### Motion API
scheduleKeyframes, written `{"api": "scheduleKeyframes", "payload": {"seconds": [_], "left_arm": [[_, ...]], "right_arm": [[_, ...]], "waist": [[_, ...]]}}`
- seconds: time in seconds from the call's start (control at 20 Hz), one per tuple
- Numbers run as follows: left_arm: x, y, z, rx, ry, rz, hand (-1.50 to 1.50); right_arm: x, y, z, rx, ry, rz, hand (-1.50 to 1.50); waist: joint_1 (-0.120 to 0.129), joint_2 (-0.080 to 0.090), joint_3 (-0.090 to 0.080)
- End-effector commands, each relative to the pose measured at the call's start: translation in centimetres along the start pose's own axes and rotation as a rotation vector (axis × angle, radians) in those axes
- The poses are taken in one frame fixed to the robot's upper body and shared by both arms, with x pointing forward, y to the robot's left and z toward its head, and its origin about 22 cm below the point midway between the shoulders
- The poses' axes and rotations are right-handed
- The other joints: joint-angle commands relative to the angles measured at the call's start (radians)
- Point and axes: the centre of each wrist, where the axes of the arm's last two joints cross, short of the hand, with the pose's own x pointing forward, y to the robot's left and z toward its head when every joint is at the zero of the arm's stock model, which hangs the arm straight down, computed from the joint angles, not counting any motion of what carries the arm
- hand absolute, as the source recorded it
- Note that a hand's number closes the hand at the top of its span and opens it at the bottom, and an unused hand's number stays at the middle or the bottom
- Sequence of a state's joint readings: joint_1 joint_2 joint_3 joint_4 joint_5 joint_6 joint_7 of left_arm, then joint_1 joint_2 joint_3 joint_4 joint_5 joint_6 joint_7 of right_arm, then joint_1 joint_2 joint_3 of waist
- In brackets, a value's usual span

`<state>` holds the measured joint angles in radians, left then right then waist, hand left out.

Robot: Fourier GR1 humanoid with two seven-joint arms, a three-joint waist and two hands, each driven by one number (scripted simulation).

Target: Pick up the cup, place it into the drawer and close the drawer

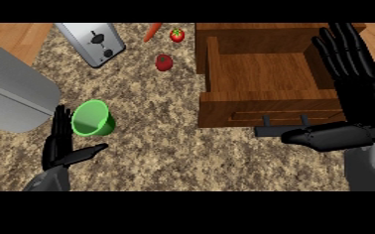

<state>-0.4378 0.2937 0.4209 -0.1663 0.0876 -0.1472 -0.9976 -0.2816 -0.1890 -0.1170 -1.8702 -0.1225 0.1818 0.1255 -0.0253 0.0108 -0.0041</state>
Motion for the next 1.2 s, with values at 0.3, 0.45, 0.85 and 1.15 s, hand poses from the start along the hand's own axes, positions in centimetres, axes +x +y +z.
{"api": "scheduleKeyframes", "payload": {"seconds": [0.3, 0.45, 0.85, 1.15], "left_arm": [[-0.5, -1.4, 0.3, -0.055, -0.043, 0.075, -1.5], [0.2, -4.1, -1.8, -0.088, -0.054, 0.166, -1.5], [1.2, -4.3, -3.2, 0.028, -0.269, -0.054, 1.5], [0.2, -7.7, -2.2, 0.006, -0.318, -0.118, 1.5]], "right_arm": [[0.0, -0.6, -0.4, 0.003, -0.003, 0.004, -1.5], [0.6, 1.1, -0.7, 0.009, 0.003, -0.015, -1.5], [-1.2, 0.2, -0.8, 0.024, 0.018, 0.026, -1.5], [-0.9, -0.5, -0.6, -0.003, 0.026, 0.017, -1.5]], "waist": [[-0.009, 0.004, -0.001], [-0.014, 0.004, -0.003], [-0.004, 0.008, -0.001], [0.004, -0.002, 0.001]]}}
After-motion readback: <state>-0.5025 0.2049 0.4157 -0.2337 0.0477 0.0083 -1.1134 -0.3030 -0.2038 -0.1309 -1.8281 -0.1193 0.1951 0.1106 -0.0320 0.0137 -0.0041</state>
